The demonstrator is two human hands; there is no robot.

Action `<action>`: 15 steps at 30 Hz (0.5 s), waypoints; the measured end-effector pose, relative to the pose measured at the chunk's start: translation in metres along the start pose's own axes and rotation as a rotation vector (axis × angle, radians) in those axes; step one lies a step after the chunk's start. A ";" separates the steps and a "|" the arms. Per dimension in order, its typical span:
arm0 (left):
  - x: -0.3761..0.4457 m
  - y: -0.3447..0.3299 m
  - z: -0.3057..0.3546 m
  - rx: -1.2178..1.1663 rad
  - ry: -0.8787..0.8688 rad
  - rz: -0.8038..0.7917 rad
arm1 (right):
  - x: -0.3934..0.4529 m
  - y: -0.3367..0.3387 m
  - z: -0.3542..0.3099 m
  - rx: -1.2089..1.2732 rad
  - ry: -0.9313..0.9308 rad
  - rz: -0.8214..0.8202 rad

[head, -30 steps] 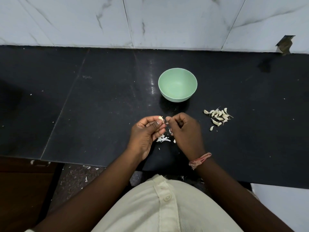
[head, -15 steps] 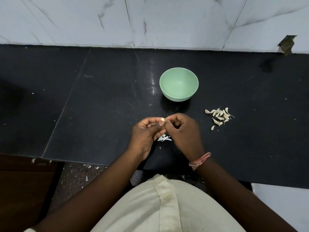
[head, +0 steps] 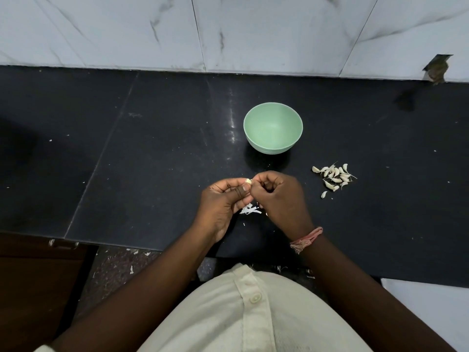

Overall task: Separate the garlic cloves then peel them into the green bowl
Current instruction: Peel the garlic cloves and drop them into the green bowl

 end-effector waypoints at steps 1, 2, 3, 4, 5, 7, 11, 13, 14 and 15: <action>0.000 -0.001 0.000 -0.005 0.006 -0.002 | 0.000 0.000 0.001 0.007 -0.006 0.007; -0.001 -0.001 0.000 -0.010 0.010 -0.008 | 0.000 -0.001 0.001 0.011 -0.011 0.016; -0.001 -0.003 0.001 -0.013 0.010 -0.017 | 0.000 -0.001 0.002 0.008 -0.019 0.026; -0.002 -0.004 0.001 -0.019 0.012 -0.025 | 0.000 -0.001 0.003 0.003 -0.028 0.034; -0.003 -0.005 0.001 -0.028 0.015 -0.031 | 0.000 -0.001 0.004 0.001 -0.036 0.039; -0.003 -0.007 0.001 -0.048 0.026 -0.049 | 0.000 -0.001 0.005 0.012 -0.048 0.040; -0.002 -0.008 -0.002 -0.100 0.079 -0.112 | 0.001 -0.002 0.009 0.049 -0.076 0.029; 0.000 -0.009 -0.003 -0.125 0.102 -0.128 | 0.002 -0.003 0.011 0.057 -0.079 0.028; 0.000 -0.009 -0.003 -0.135 0.110 -0.136 | 0.002 -0.004 0.011 0.056 -0.079 0.029; 0.000 -0.009 -0.003 -0.144 0.118 -0.148 | 0.002 -0.004 0.011 0.058 -0.077 0.029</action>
Point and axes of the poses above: each hand's wrist, its own x-axis towards the middle knuckle, its own y-axis out of the back of the hand, z = x × y, the point moved 3 cm from there along x, towards the middle knuckle, and after that the axes turned 6 degrees about -z, right-handed, at the moved point
